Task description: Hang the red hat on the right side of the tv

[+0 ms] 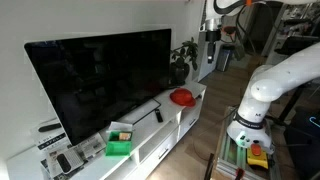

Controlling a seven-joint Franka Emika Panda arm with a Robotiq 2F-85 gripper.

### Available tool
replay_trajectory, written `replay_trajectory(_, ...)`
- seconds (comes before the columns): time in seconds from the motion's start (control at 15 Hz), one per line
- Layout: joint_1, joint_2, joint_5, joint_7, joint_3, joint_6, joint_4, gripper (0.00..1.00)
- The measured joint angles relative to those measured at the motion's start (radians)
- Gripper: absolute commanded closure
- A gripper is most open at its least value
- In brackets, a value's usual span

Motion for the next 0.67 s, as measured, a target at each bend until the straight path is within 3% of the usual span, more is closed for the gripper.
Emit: replay_trajectory(0.67,-0.002,0.009,0.000,0.008,-0.004,0.009,0.000,0.00)
